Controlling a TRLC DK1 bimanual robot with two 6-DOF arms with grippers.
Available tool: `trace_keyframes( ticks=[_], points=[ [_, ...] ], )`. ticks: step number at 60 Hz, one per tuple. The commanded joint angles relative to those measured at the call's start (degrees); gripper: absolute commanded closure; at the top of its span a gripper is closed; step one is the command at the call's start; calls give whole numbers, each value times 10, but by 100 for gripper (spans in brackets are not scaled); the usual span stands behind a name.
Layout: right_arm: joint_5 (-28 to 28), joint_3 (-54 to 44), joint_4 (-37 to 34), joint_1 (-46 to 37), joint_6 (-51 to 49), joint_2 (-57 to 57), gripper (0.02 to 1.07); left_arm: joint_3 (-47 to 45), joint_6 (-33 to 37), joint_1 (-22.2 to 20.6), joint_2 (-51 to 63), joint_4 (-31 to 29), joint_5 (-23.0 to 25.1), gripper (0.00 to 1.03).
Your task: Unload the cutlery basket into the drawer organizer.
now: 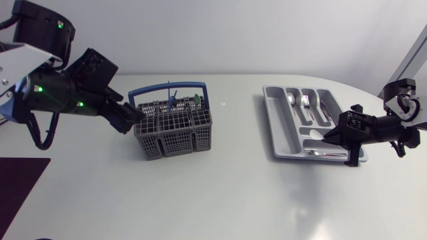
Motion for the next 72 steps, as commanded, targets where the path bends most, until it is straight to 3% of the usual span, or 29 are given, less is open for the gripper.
trace_keyframes(
  ticks=[1,14,16,24,33,45,52,65,69,72],
  points=[
    [18,22,-5,-3,-33,37,101,-37,25,13,-16,9,-1,5],
    [60,28,20,3,-43,83,100,-79,38,42,-23,31,0,5],
    [64,28,22,3,-44,87,93,-83,38,43,-23,33,0,5],
    [74,26,28,0,-40,92,47,-95,39,46,-22,49,0,5],
    [72,9,26,1,-21,41,20,-103,38,47,-22,57,0,5],
    [60,-41,28,62,41,-93,17,-106,31,42,-12,85,0,5],
    [60,-68,28,125,94,-152,17,-120,20,29,4,132,0,5],
    [82,-94,44,248,180,-202,17,-139,-1,18,76,198,-2,6],
    [94,-95,46,278,195,-207,17,-143,-12,13,95,218,-6,10],
    [99,-95,48,295,204,-207,17,-145,-17,10,103,228,-12,21]
  ],
)
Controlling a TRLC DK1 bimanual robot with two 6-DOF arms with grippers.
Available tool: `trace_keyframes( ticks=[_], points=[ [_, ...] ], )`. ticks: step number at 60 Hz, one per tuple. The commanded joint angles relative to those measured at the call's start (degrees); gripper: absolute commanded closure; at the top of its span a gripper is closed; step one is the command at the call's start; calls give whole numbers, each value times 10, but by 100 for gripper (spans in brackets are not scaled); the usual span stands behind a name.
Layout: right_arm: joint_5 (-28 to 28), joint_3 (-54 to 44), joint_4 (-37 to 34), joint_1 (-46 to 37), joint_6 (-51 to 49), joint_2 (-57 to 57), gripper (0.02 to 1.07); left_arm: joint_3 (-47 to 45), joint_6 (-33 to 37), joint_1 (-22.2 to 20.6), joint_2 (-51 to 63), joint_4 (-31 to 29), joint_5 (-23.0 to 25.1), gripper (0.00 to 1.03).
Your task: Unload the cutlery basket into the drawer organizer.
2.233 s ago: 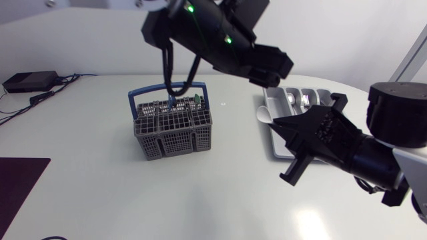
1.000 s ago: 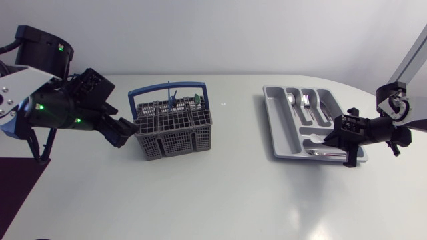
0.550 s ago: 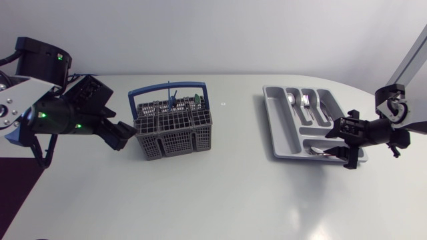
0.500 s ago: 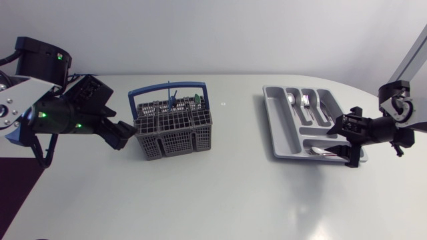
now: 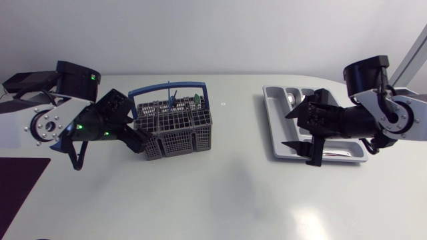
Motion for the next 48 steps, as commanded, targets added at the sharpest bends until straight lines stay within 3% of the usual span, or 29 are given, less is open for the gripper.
trace_keyframes(
  ticks=[1,9,14,31,38,48],
  points=[
    [13,-12,7,33,36,-7,17,-14,-22,-8,24,21,-9,26],
    [23,-15,12,59,47,-6,17,-13,-37,-7,33,39,-9,66],
    [24,-15,12,66,51,-6,17,-12,-48,-5,34,48,-9,84],
    [26,0,26,91,77,3,17,12,-58,19,53,-8,48,85],
    [44,21,67,110,114,28,17,22,-59,53,-13,-46,78,84],
    [69,80,107,144,170,112,17,13,-43,104,-67,-62,84,84]
  ],
)
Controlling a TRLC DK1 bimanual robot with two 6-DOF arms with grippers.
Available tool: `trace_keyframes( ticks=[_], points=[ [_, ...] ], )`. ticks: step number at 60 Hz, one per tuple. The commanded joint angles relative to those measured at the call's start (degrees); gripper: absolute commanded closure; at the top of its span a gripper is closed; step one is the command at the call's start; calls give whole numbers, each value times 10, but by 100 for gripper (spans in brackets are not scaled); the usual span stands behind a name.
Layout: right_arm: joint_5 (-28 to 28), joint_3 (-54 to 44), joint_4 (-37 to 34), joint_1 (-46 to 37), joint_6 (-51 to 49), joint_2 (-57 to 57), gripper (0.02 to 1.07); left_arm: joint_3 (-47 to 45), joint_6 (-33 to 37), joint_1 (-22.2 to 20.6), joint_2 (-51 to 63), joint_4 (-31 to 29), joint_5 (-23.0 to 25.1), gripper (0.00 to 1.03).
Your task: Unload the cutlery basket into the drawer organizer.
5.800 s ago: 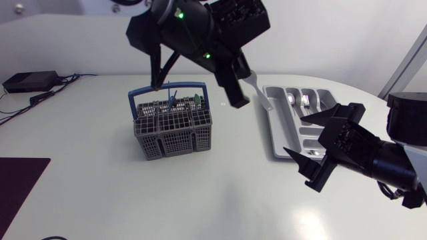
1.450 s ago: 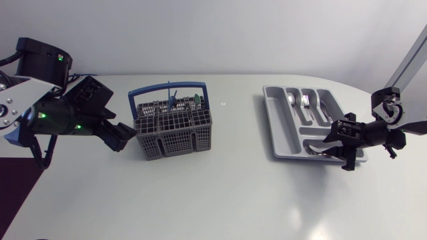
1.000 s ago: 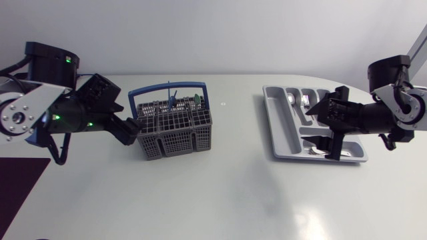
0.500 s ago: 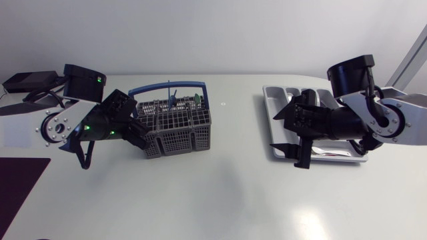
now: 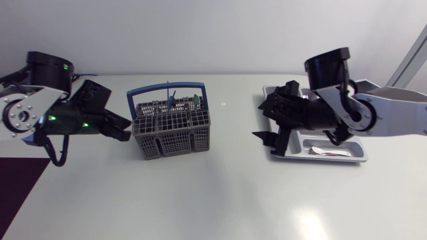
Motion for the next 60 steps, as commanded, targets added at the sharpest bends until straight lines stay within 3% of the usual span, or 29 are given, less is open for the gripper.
trace_keyframes(
  ticks=[1,11,28,34,39,44,50,60],
  points=[
    [12,41,19,20,49,56,17,-5,5,28,-23,-11,11,84],
    [10,123,38,37,122,134,17,-18,34,73,14,7,14,84],
    [2,303,35,39,259,268,19,1,50,67,134,31,12,84],
    [-33,368,15,35,288,318,43,10,50,56,150,32,5,84],
    [-74,412,-1,34,310,350,70,16,48,50,158,32,4,84],
    [-99,447,-21,35,320,372,85,23,47,46,168,40,-1,84],
    [-137,471,-51,37,321,386,93,34,46,45,184,47,-3,84],
    [-202,448,-82,34,312,360,93,48,42,41,202,64,-2,84]
  ],
)
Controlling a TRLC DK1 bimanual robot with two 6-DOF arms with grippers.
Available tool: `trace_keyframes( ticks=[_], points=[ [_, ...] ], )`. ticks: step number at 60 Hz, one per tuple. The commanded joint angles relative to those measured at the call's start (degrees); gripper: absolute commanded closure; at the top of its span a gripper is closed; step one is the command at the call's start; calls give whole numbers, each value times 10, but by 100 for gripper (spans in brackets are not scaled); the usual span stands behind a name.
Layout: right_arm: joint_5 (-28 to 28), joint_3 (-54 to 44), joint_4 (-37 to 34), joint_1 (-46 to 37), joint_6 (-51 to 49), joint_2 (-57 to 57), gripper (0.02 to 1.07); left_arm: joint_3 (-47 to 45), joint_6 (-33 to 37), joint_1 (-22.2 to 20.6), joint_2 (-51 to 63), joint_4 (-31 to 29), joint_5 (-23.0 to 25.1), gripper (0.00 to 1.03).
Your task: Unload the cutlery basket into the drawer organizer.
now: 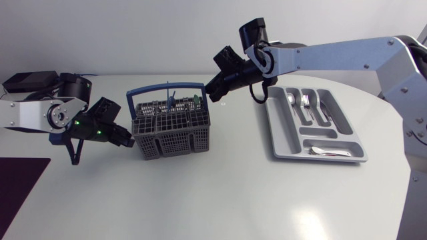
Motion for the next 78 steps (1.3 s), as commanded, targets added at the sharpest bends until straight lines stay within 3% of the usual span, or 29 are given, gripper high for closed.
trace_keyframes(
  ticks=[1,8,28,38,47,56,68,78],
  points=[
    [-27,-12,-18,-1,5,-15,93,23,5,-5,20,11,1,84],
    [-60,-55,-26,1,-5,-49,93,37,1,-9,33,24,2,84],
    [-62,-188,-45,57,-23,-158,93,99,-4,-13,77,32,4,84],
    [-8,-261,-27,90,-20,-218,93,136,-8,-18,97,32,5,84],
    [20,-282,-17,53,-17,-243,93,138,1,1,65,6,9,84],
    [26,-308,-12,14,-14,-257,93,88,104,33,-14,-62,17,84],
    [32,-333,11,-4,-21,-237,93,-43,262,30,-121,-117,16,84],
    [31,-315,21,-10,-21,-195,93,-81,293,7,-128,-120,17,84]
  ],
)
